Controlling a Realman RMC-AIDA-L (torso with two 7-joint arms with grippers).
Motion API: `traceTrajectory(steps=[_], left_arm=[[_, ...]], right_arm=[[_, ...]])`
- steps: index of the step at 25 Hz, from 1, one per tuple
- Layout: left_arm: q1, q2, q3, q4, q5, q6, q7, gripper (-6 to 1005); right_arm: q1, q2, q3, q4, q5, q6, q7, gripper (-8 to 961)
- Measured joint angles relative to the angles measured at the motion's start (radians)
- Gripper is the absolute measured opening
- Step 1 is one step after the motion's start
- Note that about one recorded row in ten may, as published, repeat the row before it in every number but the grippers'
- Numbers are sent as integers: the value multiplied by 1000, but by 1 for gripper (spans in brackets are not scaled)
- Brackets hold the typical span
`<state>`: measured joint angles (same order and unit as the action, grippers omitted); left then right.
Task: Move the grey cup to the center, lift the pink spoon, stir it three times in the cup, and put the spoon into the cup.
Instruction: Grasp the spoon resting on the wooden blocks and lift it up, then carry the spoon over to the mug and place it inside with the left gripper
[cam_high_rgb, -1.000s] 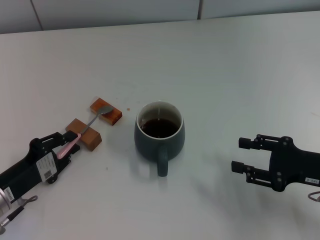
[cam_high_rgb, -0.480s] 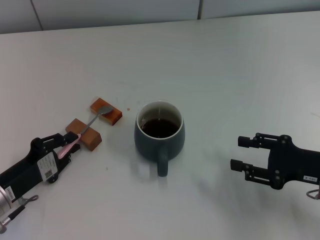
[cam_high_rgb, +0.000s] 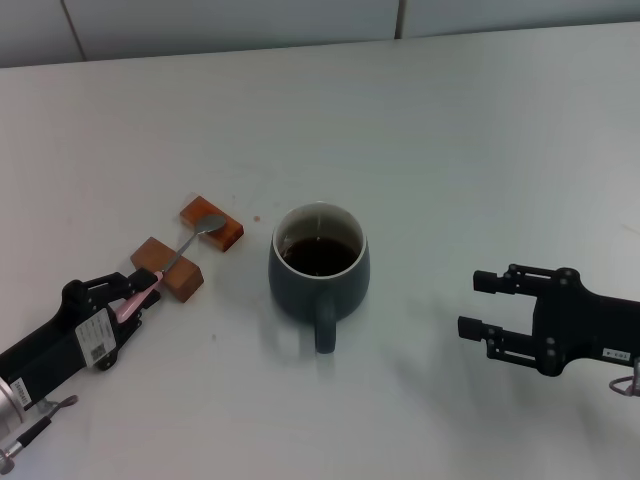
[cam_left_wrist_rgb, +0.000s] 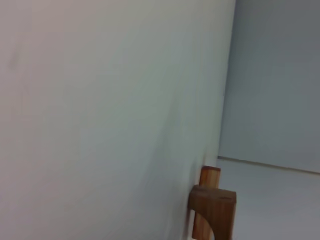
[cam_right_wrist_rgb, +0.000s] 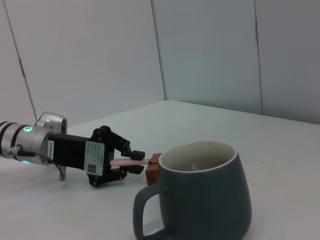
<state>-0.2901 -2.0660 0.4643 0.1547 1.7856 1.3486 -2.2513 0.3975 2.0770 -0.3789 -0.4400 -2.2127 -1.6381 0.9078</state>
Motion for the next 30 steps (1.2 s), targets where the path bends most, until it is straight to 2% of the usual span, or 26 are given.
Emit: traceTrajectory(steps=[5,10,16,21,24,26,30], left_arm=[[-8,0,-28,1,-4,30,49,203],[-22,-1,-85,1,-8,77,108,144],[-63,0,-122,11,-17,152,212,133],[-116,3,-131,72,-59,290,367,133],[-178,-2,-85,170,-58,435,502,133],[-206,-4,-40,232,-59,478,553,133],[-246,-4,104,429,-63,502,597,133]], right_arm=[[3,0,0,0,-1,0,0,622],[5,0,0,0,-4,0,2,622],[9,1,0,0,-4,2,3,622],[9,2,0,3,-4,3,3,621],[9,2,1,13,-1,10,3,621],[9,2,5,19,0,13,3,621],[6,2,10,26,2,14,-1,621]])
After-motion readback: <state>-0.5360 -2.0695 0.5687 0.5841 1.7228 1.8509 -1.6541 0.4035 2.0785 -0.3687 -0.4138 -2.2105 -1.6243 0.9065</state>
